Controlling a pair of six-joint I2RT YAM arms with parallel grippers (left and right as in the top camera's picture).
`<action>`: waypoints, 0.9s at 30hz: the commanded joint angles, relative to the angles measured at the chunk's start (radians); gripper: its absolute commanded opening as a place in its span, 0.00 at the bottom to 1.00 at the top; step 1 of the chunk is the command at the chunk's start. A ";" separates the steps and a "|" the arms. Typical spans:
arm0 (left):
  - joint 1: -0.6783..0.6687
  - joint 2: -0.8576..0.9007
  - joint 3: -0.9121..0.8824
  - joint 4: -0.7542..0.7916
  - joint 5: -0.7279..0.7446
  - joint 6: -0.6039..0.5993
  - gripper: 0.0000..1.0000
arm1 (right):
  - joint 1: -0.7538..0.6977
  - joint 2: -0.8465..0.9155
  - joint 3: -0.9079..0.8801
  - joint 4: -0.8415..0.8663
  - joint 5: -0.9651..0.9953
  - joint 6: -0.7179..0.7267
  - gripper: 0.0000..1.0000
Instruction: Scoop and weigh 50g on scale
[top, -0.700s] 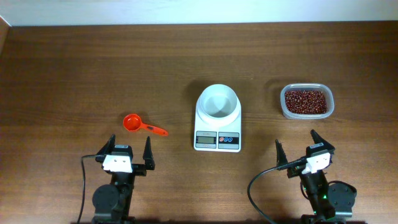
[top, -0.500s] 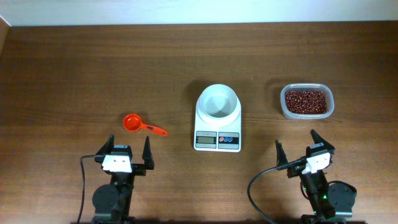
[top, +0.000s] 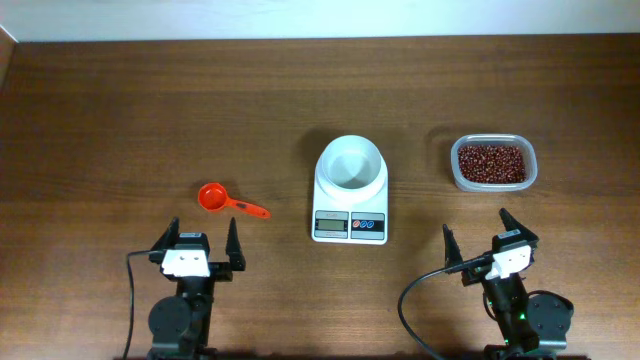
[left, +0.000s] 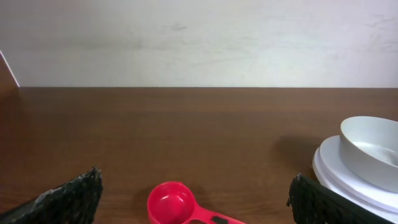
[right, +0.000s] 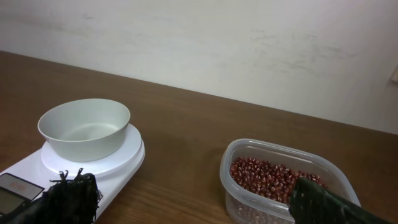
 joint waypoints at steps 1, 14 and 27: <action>0.000 -0.005 0.006 0.035 0.001 -0.010 0.99 | -0.006 -0.007 -0.006 -0.004 0.004 -0.003 0.99; 0.000 0.151 0.526 -0.419 -0.130 -0.126 0.99 | -0.006 -0.007 -0.006 -0.004 0.004 -0.003 0.99; 0.000 0.719 1.107 -0.801 0.077 -0.199 0.94 | -0.006 -0.007 -0.006 -0.004 0.004 -0.003 0.99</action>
